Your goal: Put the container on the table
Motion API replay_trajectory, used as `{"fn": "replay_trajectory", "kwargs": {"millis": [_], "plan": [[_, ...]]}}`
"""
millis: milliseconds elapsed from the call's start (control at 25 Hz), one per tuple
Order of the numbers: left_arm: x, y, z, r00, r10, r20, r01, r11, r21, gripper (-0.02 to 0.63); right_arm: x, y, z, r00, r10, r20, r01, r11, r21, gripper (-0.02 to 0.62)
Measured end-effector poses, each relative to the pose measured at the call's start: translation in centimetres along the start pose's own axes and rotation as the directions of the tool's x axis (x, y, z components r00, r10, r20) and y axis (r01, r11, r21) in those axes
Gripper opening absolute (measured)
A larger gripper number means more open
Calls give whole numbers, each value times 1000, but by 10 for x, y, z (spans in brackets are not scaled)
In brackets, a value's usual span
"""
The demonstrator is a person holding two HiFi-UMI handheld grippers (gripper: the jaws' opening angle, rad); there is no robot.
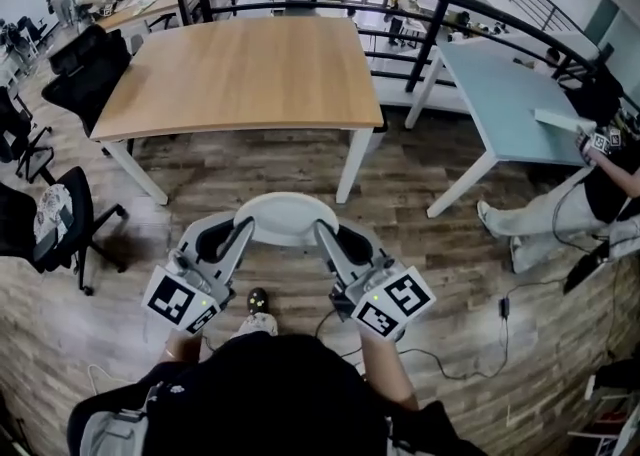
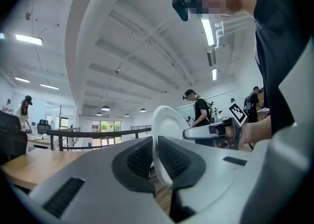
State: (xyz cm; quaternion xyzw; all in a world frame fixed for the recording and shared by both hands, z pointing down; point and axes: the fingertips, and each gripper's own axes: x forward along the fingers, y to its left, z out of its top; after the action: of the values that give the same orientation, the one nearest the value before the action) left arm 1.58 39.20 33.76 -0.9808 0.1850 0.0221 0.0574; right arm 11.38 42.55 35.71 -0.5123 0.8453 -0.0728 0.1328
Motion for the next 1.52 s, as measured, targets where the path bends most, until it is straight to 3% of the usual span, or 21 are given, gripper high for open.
{"fn": "replay_trajectory", "kwargs": {"millis": [320, 680, 920, 1520], "plan": [[8, 78, 2, 998, -31, 51, 30, 999, 10, 31, 76, -13, 4, 999, -32, 10, 32, 999, -26, 28], [-28, 154, -7, 996, 44, 78, -44, 999, -13, 31, 161, 5, -9, 999, 26, -36, -28, 998, -61, 28], [-36, 196, -14, 996, 41, 82, -41, 999, 5, 31, 203, 6, -20, 999, 13, -37, -15, 998, -53, 28], [-48, 255, -34, 996, 31, 81, -30, 999, -16, 31, 260, 8, -43, 998, -22, -59, 20, 999, -42, 28]]}}
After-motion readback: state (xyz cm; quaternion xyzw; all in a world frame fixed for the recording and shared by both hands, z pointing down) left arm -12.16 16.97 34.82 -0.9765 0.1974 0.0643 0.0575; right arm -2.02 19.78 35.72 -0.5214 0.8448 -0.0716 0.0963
